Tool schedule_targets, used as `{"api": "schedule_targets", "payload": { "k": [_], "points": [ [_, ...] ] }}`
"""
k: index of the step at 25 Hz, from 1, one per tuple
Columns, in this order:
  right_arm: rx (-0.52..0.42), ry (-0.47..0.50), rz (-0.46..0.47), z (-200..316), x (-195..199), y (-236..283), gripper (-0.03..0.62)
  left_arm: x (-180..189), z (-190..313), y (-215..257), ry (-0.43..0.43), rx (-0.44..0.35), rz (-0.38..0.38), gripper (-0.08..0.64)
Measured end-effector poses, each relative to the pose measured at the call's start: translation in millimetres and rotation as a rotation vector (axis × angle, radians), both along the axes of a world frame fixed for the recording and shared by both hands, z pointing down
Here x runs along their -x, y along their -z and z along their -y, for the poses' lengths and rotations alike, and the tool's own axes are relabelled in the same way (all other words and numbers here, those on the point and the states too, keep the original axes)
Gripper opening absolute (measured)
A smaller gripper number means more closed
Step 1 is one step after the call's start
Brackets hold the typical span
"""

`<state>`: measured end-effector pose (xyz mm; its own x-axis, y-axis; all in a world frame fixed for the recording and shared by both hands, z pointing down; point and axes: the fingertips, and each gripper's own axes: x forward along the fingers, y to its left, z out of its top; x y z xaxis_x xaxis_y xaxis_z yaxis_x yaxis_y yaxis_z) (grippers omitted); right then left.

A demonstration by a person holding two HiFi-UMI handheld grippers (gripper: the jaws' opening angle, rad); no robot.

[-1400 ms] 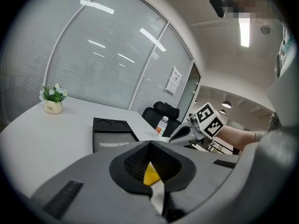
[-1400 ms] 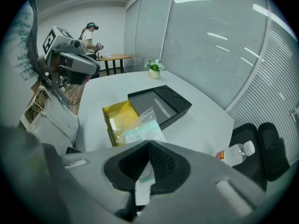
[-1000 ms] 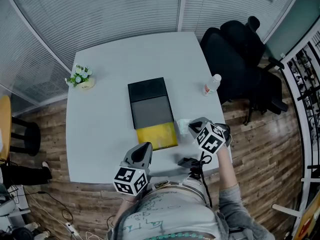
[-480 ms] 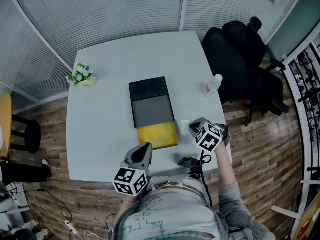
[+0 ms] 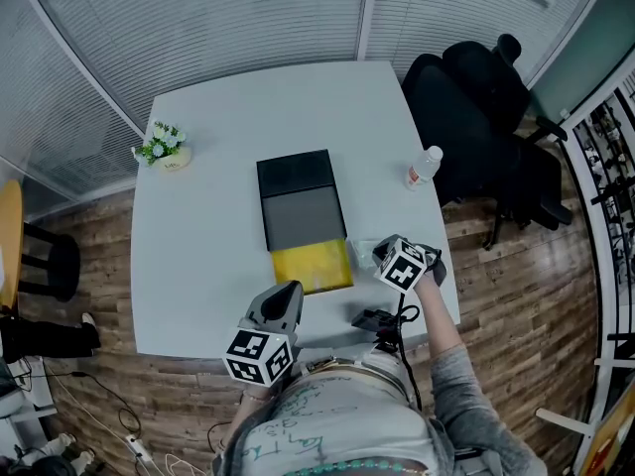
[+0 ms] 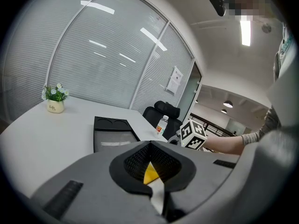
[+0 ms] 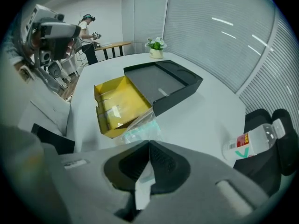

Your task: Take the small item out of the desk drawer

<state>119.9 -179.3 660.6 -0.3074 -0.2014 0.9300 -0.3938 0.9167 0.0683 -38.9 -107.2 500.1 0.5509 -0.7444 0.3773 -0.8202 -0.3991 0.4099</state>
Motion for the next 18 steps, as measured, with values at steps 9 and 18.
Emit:
{"api": "schedule_targets", "payload": {
  "k": [9, 18],
  "points": [
    [0.1, -0.026, -0.019, -7, -1, -49, 0.003, -1, 2, -3, -0.01, 0.004, 0.005, -0.003],
    [0.122, -0.034, -0.045, -12, -7, -68, 0.005, -1, 4, -4, -0.015, 0.011, 0.004, -0.003]
  ]
}}
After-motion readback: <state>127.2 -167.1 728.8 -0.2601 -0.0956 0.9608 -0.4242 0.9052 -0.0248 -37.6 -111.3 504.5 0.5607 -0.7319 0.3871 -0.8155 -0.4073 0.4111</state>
